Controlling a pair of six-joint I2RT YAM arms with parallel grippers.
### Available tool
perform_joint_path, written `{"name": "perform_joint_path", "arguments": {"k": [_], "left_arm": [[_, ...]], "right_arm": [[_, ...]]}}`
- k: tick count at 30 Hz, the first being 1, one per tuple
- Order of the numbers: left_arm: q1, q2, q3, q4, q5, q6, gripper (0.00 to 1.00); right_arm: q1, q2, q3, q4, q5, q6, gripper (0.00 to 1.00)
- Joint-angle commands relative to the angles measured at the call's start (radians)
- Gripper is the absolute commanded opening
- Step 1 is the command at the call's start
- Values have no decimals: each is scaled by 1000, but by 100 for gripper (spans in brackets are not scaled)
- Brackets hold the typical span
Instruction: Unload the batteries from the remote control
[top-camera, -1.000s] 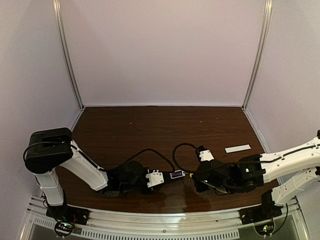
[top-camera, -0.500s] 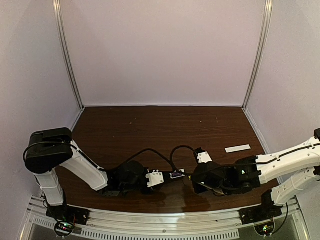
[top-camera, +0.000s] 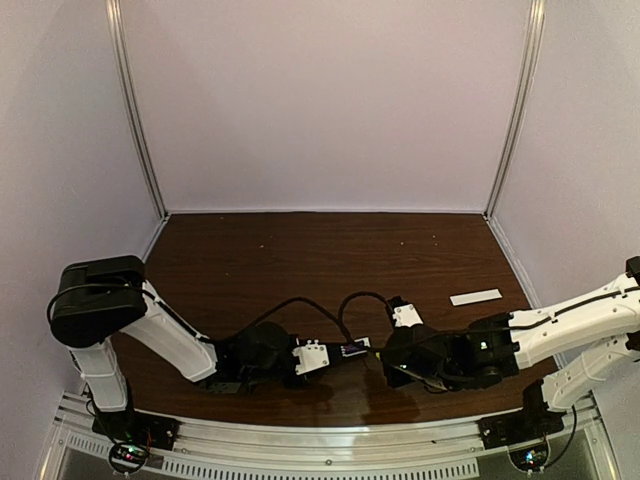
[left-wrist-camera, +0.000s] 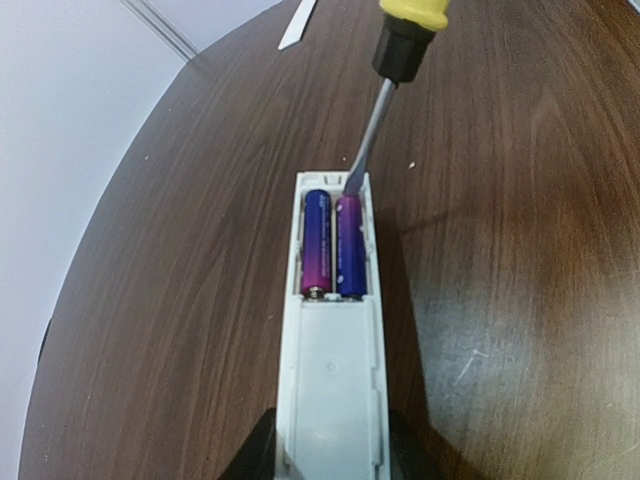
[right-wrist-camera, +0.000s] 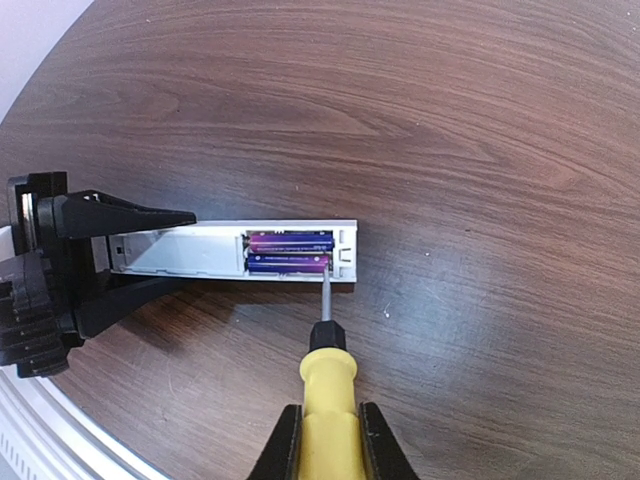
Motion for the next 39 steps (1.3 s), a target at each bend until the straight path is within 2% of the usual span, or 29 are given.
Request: {"name": "perform_joint_path", "arguments": {"k": [1,16,39], "left_arm": [[-6,5,21,55,-2,9,0],[-7,7,21,55,-4,11,0],[-13,10,21,52,26,19,0]], "right_arm": [[-3,9,-19,9,12,0,0],[-7,8,-25,-30,38,20,0],[-8,63,-15,53,38,-27,0]]}}
